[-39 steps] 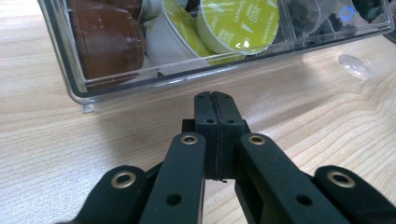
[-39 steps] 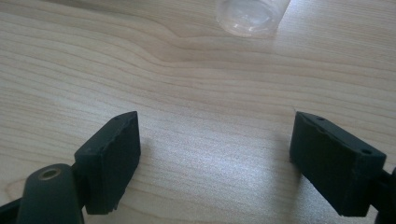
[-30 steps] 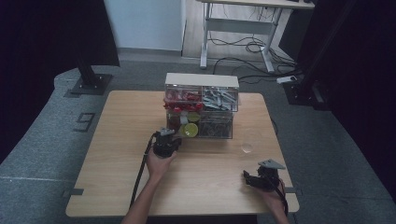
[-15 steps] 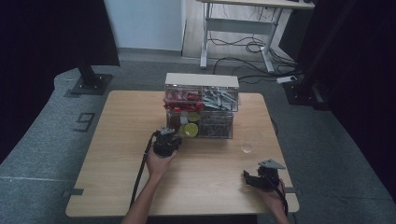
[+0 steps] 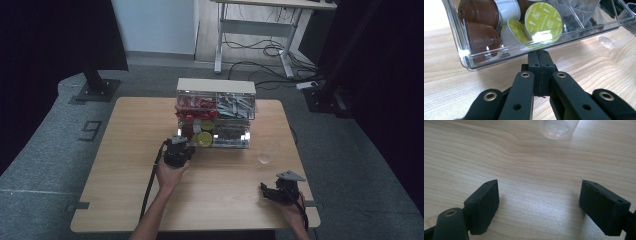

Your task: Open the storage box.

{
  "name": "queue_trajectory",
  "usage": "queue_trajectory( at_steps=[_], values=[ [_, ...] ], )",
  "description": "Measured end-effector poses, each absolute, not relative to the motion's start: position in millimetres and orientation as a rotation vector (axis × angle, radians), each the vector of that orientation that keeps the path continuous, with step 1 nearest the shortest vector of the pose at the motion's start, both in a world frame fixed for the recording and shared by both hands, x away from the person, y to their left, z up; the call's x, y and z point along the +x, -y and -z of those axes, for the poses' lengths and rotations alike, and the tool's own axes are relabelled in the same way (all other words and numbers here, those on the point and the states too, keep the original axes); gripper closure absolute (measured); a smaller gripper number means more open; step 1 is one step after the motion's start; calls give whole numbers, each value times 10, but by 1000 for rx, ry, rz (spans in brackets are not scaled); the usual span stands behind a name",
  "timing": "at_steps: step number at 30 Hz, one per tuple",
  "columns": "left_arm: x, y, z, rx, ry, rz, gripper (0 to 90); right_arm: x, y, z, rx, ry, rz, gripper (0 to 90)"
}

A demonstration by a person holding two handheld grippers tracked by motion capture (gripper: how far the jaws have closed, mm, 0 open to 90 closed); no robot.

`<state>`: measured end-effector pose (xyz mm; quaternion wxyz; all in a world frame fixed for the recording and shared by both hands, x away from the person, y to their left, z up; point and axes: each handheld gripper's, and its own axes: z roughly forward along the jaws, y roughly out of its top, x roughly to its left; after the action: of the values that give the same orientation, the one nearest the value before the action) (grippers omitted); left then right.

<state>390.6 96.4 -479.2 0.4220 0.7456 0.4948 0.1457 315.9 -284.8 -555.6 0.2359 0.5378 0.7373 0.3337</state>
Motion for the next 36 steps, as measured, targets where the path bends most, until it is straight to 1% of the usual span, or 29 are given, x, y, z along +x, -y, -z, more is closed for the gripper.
queue_trajectory(
  at_steps=[20,29,36],
  values=[
    [3936,-994,4625,1844,-1230,-396,900,3159,2848,5556,1475,-2022,-915,166],
    [3961,-1003,4590,1831,-1226,-385,900,3159,2848,5556,1476,-2022,-915,167],
    [3986,-992,4531,1845,-1222,-398,900,3159,2847,5556,1477,-2021,-915,167]
  ],
)
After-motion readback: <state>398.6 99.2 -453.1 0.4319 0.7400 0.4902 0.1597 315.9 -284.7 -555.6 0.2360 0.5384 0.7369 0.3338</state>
